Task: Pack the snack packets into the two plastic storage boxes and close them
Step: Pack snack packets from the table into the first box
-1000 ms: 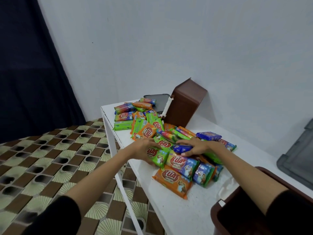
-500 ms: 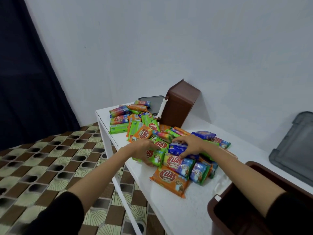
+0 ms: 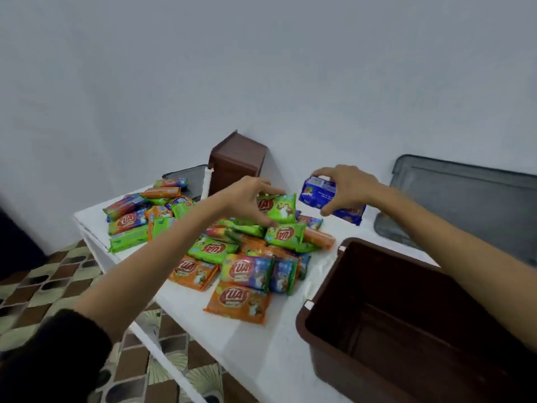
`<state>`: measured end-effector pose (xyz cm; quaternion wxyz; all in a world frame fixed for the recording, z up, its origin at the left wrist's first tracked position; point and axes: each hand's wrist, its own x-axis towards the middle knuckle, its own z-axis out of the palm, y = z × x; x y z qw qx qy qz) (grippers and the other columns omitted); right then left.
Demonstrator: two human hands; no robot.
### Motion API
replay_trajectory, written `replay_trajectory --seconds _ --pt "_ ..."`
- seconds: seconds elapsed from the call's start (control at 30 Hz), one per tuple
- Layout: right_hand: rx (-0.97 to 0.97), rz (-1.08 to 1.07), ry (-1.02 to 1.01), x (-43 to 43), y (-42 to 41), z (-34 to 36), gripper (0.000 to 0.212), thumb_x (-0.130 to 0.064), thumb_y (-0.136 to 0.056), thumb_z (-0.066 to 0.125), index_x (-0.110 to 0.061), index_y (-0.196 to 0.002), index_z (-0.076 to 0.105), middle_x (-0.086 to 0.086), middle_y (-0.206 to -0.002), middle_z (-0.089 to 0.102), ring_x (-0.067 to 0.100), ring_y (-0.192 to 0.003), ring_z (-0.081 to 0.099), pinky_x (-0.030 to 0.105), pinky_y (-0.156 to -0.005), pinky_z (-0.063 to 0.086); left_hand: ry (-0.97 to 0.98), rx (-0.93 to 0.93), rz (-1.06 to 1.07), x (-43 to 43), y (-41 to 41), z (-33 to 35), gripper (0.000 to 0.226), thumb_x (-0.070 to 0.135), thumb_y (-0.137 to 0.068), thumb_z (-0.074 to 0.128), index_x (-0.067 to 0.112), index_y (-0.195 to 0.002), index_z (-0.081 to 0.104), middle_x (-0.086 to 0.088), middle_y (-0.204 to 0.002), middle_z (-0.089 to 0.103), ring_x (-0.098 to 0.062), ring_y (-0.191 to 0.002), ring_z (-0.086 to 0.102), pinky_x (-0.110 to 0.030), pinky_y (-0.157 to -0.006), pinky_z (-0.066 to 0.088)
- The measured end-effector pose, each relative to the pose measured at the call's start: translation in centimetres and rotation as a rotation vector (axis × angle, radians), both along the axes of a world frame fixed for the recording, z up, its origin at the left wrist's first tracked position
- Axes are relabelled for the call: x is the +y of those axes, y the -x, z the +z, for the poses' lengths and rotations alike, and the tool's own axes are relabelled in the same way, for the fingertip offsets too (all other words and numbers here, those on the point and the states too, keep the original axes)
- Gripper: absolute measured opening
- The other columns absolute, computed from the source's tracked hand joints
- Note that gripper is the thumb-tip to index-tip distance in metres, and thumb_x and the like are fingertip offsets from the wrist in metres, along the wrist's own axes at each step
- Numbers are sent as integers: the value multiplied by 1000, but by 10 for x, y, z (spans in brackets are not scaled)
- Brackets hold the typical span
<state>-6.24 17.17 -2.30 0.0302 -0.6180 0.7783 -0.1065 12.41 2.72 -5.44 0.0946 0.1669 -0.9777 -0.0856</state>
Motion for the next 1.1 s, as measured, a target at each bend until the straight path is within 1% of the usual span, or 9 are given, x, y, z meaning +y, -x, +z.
replay_trajectory --seconds 0.27,0.37,0.47,0.53,0.67,0.8,0.87,0.97,1.1 --pt "-59 -302 -78 144 30 -8 81 -35 -62 81 -28 -132 40 -2 -113 57 15 -90 48 32 -85 47 60 0 -430 99 100 6 85 72 -52 55 28 -124 57 7 -97 60 -7 -83 53 -22 -73 38" --pt "-89 -414 -88 186 30 -30 81 -37 -58 82 -28 -127 39 -1 -118 57 17 -96 52 39 -88 49 77 -58 -561 131 124 -9 83 72 -52 55 30 -124 56 6 -101 62 -10 -87 57 -28 -77 45" --pt "-103 -489 -170 218 25 -54 81 -37 -60 81 -28 -126 36 -1 -123 53 18 -105 51 33 -85 47 131 -164 -655 159 140 -27 83 71 -54 60 28 -125 55 5 -102 61 -13 -91 57 -28 -77 46" --pt "-92 -505 -255 226 21 -71 78 -36 -62 81 -27 -125 36 -1 -123 52 17 -107 50 28 -81 43 201 -239 -678 175 148 -39 77 63 -61 69 28 -127 52 4 -107 60 -15 -95 57 -26 -78 42" --pt "45 -527 -395 219 19 -96 74 -28 -67 79 -16 -128 40 6 -127 49 23 -114 51 33 -89 45 311 -327 -663 192 159 -68 73 51 -68 72 21 -130 49 -4 -116 61 -21 -103 58 -30 -82 44" --pt "150 -511 -471 207 24 -109 69 -20 -71 77 -9 -129 41 10 -130 47 27 -120 49 37 -94 44 358 -465 -598 197 163 -85 61 47 -71 72 11 -117 55 -10 -112 61 -26 -100 60 -30 -75 43" --pt "193 -462 -539 203 24 -117 67 -20 -74 75 -8 -131 41 11 -132 46 28 -121 48 38 -95 44 384 -521 -596 199 164 -89 60 45 -73 72 6 -115 54 -13 -114 58 -29 -103 58 -33 -78 43" --pt "269 -401 -580 200 24 -126 60 -22 -78 72 -8 -129 45 12 -132 47 29 -121 47 38 -94 44 425 -532 -605 199 165 -95 63 48 -74 70 3 -115 54 -14 -119 55 -30 -110 54 -37 -89 44" --pt "284 -378 -569 197 28 -129 63 -30 -76 72 -8 -129 46 12 -131 48 27 -122 44 38 -93 44 429 -496 -621 196 165 -100 66 50 -74 69 5 -119 53 -10 -120 53 -26 -112 52 -36 -87 44"
